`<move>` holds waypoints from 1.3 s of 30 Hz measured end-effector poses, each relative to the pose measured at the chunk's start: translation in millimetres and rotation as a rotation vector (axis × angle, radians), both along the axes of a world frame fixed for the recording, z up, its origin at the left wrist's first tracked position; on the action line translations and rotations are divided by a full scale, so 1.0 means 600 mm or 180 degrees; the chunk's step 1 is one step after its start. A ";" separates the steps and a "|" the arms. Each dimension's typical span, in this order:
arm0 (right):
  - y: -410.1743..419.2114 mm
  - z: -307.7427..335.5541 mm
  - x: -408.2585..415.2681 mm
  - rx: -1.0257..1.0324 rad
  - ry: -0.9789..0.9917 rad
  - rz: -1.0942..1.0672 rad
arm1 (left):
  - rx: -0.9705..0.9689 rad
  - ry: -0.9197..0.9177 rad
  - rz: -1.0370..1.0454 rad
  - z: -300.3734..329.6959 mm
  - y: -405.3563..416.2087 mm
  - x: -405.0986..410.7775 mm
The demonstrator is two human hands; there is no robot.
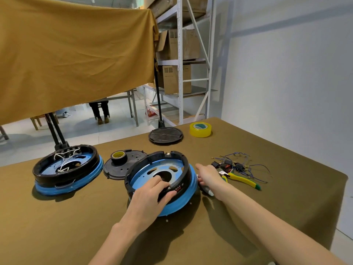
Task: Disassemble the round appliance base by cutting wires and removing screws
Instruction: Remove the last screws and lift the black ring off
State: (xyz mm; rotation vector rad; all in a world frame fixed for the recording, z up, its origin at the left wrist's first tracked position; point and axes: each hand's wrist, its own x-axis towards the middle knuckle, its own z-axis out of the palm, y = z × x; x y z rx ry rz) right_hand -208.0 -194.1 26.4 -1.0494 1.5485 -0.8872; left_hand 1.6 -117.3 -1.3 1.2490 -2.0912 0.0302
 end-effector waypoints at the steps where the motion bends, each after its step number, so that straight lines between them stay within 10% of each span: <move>1: 0.000 0.005 0.006 0.0097 -0.0245 0.0030 | -0.0026 0.0026 -0.0023 -0.001 0.004 0.002; 5: 0.010 0.012 0.012 0.0519 -0.1678 -0.0154 | 0.0061 0.0066 -0.0004 0.003 0.009 0.012; 12: 0.041 -0.031 -0.044 0.0463 -0.1705 -0.0083 | 0.0163 0.0101 0.0111 -0.003 -0.002 0.031; 24: 0.043 -0.046 -0.094 -0.0118 0.1144 0.0124 | 0.0227 0.0172 0.0311 -0.040 0.025 0.006; 33: 0.107 -0.036 -0.167 0.0480 0.1949 0.1019 | 0.0110 0.0123 0.1049 -0.045 0.031 -0.014; 39: 0.101 -0.024 -0.122 -0.1479 0.3666 0.0299 | -0.0387 -0.0056 0.1146 -0.074 0.049 0.017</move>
